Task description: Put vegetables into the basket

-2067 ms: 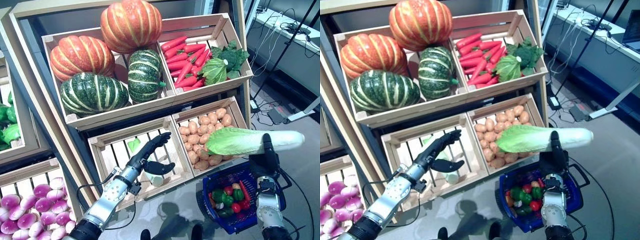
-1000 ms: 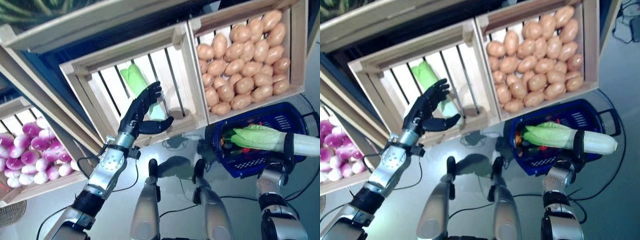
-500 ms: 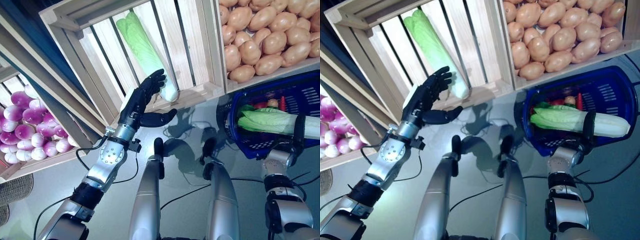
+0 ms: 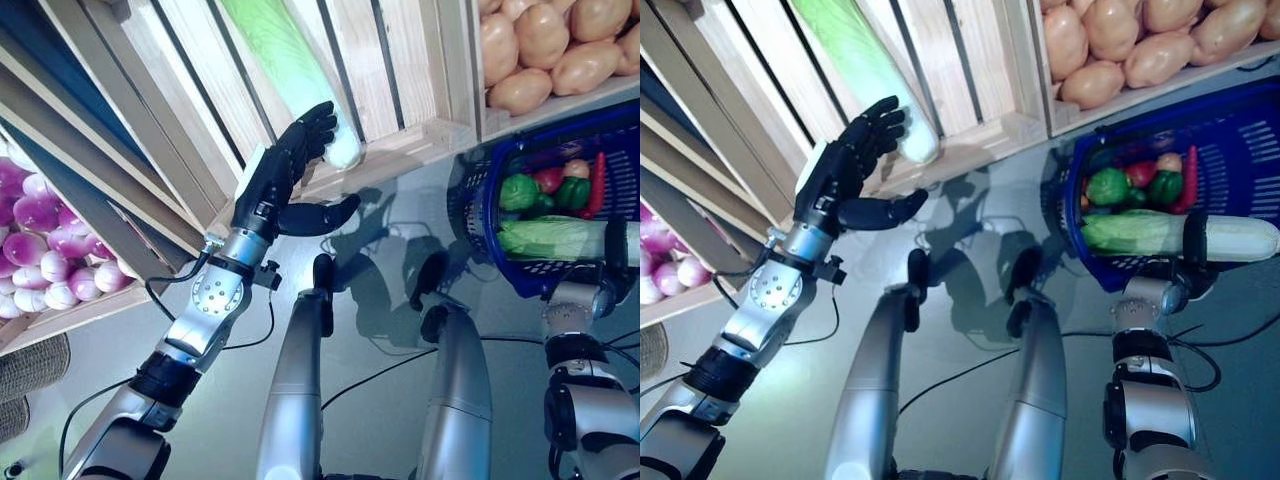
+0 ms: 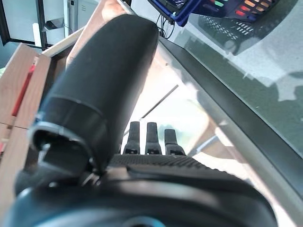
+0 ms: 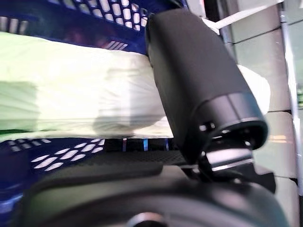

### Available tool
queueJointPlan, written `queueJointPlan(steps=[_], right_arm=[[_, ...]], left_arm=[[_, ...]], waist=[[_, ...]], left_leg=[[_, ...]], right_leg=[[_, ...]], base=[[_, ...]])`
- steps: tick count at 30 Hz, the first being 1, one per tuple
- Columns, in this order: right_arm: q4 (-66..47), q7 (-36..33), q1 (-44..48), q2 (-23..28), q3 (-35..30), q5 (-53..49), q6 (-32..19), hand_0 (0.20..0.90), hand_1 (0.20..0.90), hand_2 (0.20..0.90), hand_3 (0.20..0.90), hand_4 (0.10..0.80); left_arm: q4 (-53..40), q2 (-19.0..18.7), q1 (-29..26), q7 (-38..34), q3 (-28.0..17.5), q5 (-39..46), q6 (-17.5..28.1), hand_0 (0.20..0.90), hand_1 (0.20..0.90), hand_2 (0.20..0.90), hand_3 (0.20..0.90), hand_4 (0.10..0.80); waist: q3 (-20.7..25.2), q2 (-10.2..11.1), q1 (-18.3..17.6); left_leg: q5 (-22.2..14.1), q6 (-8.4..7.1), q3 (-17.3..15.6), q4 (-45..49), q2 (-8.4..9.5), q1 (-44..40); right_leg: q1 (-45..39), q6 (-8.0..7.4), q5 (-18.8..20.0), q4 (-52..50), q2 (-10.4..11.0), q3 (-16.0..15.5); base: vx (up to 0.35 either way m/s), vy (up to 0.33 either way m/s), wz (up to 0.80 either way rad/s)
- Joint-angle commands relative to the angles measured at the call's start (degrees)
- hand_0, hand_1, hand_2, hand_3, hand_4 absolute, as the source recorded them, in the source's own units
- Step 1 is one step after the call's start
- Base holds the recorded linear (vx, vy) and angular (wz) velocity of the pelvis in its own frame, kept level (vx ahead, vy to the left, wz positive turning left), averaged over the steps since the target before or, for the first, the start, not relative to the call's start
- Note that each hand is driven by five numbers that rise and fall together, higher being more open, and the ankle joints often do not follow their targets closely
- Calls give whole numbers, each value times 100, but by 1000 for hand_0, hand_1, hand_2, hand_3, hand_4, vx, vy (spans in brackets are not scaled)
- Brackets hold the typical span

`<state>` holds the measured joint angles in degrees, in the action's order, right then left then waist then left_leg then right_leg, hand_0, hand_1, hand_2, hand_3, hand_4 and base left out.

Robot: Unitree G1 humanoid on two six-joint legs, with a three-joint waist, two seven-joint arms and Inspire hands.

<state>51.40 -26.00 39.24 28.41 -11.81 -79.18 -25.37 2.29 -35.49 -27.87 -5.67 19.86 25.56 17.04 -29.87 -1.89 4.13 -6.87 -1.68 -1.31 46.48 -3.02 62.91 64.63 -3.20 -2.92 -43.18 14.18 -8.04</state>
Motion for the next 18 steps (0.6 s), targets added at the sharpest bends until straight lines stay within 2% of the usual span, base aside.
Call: queueJointPlan(steps=[1, 13, 18], right_arm=[[-284, 126, -64, 729, 153, 48, -205, 900, 900, 900, 900, 800], [-190, -62, -85, 850, -8, 108, -139, 900, 900, 900, 900, 800], [-105, -399, -166, 820, -6, 594, -60, 900, 900, 900, 900, 800]], left_arm=[[-773, 68, -349, 4, -345, 74, 572, 900, 900, 900, 900, 800], [-858, -23, -338, 90, -417, 89, 568, 900, 900, 900, 900, 800], [-841, -42, -343, 88, -451, 106, 557, 900, 900, 900, 900, 800]], waist=[[7, -331, -64], [7, -329, -48], [7, -294, -52]], left_leg=[[-27, 37, 62, -70, 109, 19], [-20, 30, 86, -6, 201, 17], [10, -2, 69, -105, 170, -145]], right_leg=[[-329, -89, -185, -504, -80, -64], [-348, -56, -161, -552, -177, -80], [-545, -55, -126, -378, -218, -120]], base=[[10, -15, 4], [4, -3, 1], [41, 7, 1]])
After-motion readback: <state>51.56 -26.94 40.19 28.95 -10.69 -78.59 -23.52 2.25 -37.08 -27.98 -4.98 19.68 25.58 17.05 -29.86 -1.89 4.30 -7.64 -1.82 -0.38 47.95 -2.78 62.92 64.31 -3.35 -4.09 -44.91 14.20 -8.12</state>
